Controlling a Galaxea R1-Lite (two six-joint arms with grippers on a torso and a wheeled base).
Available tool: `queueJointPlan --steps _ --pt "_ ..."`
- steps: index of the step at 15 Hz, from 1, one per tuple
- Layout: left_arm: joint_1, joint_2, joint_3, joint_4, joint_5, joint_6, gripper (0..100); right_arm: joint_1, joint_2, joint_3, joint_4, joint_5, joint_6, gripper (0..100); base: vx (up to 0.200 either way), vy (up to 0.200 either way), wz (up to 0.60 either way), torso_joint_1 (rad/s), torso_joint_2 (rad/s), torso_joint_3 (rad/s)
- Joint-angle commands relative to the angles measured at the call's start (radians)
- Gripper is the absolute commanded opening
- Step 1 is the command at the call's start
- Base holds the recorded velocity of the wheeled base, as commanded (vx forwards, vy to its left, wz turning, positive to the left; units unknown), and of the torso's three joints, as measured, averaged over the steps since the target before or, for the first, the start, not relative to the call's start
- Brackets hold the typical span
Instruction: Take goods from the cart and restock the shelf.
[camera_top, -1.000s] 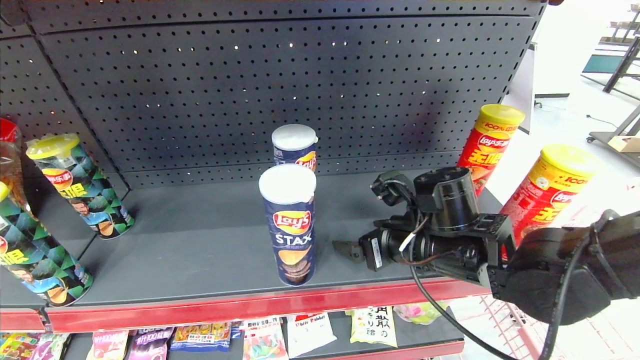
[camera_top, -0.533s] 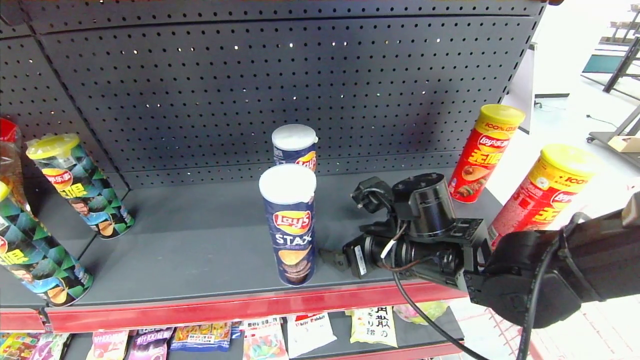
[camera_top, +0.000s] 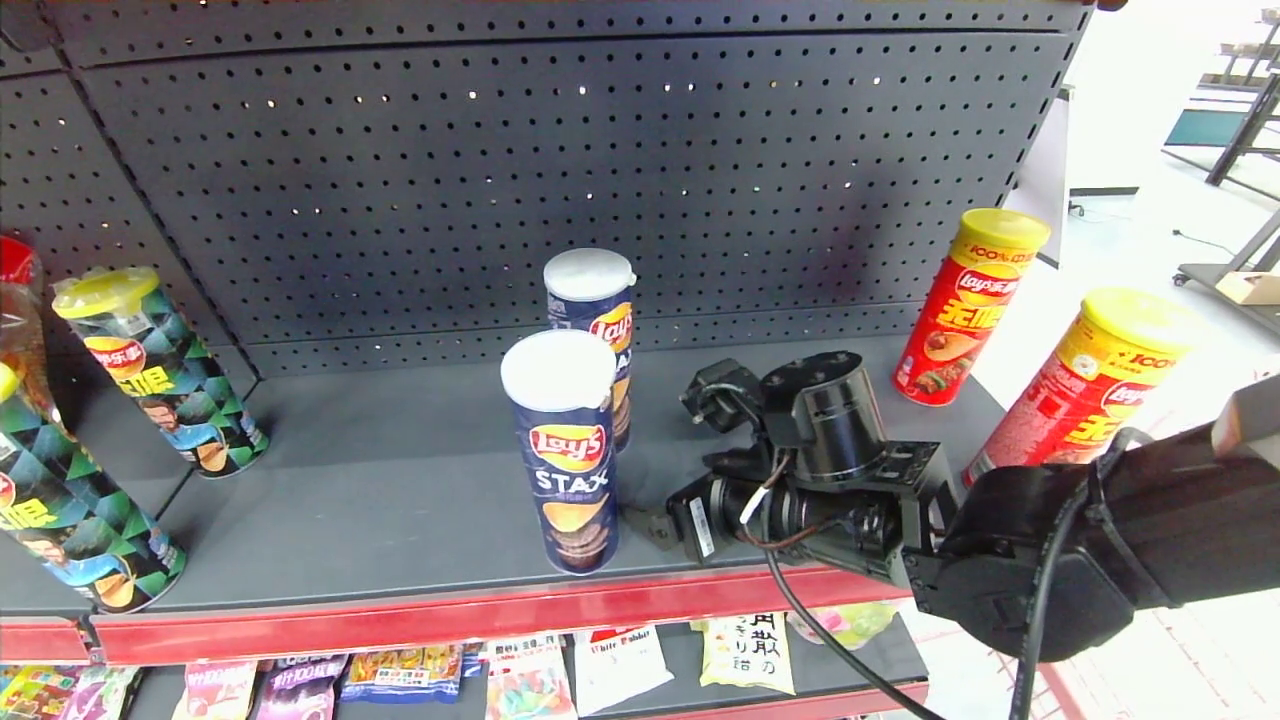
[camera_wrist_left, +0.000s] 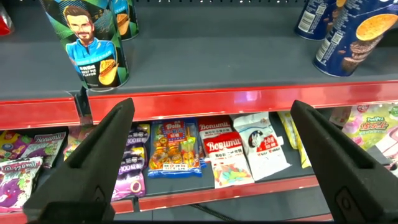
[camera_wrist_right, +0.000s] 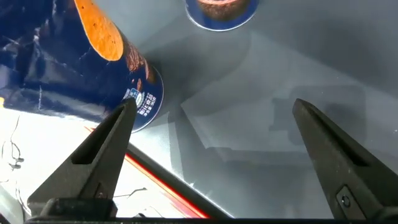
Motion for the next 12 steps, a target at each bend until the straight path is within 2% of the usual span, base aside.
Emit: queueJointPlan --steps 1,6,9,12 --pt "0.000 0.001 0.001 0.000 0.000 0.000 100 0.004 0.000 0.001 0.000 0.000 0.000 100 0.000 0.000 0.00 0.000 0.00 0.000" --pt "0.000 0.001 -0.001 0.000 0.000 0.000 100 -0.015 -0.066 0.051 0.000 0.002 -0.001 100 0.000 0.000 0.00 0.000 0.00 0.000" --pt "0.000 0.001 0.001 0.000 0.000 0.000 100 -0.021 -0.226 0.177 -0.008 -0.001 -0.001 100 0.000 0.000 0.00 0.000 0.00 0.000" --pt "0.000 0.001 -0.001 0.000 0.000 0.000 100 -0.024 -0.505 0.363 0.000 0.009 -0.001 100 0.000 0.000 0.00 0.000 0.00 0.000"
